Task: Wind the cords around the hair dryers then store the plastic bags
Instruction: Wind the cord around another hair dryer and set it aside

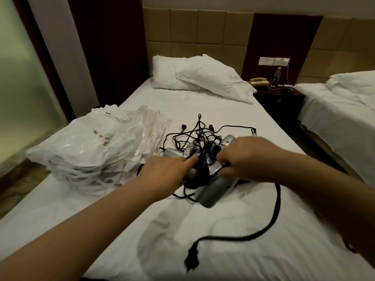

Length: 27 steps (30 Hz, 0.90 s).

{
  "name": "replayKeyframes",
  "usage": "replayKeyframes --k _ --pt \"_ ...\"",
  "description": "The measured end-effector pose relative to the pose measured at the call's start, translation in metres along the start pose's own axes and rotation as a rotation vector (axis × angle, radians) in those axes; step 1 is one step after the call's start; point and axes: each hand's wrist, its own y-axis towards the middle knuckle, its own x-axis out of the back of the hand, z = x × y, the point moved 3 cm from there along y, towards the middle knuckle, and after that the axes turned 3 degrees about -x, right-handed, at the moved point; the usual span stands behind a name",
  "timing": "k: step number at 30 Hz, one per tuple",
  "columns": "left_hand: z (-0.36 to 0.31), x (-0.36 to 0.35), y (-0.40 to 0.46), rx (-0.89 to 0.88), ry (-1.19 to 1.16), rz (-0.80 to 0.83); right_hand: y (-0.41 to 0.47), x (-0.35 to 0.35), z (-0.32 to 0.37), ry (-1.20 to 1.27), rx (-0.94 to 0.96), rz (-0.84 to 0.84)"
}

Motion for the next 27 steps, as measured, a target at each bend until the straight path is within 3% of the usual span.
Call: replayKeyframes --k 3,6,9,11,13,15,19,23,25,27 --pt "0.003 0.003 -0.004 -0.112 0.021 0.025 0.008 0.007 -0.019 -0.084 -0.005 0.009" --pt "0.003 0.006 -0.015 -0.195 -0.027 0.087 0.014 0.001 -0.035 0.013 0.010 0.039" --pt "-0.001 0.012 -0.023 -0.256 -0.173 0.114 0.027 -0.017 -0.043 0.268 0.070 -0.018" --pt "-0.003 0.019 -0.031 -0.259 -0.346 0.124 0.032 -0.031 -0.048 0.614 0.080 -0.019" --pt "-0.003 0.026 -0.039 -0.239 -0.585 0.140 0.031 -0.046 -0.046 1.036 0.089 0.042" --pt "-0.002 0.033 -0.045 -0.204 -0.875 0.146 0.036 -0.066 -0.033 1.306 0.092 0.101" --pt "0.001 0.039 -0.050 -0.086 -1.361 0.117 0.049 -0.106 0.003 1.415 0.041 0.094" --pt "0.008 0.027 -0.046 0.028 -1.505 0.014 0.034 -0.123 0.042 1.663 -0.145 0.197" --pt "0.009 0.019 -0.044 0.085 -1.532 -0.014 0.026 -0.124 0.052 1.737 -0.115 0.233" --pt "0.010 0.013 -0.041 0.139 -1.542 -0.044 0.022 -0.124 0.054 1.645 -0.044 0.307"
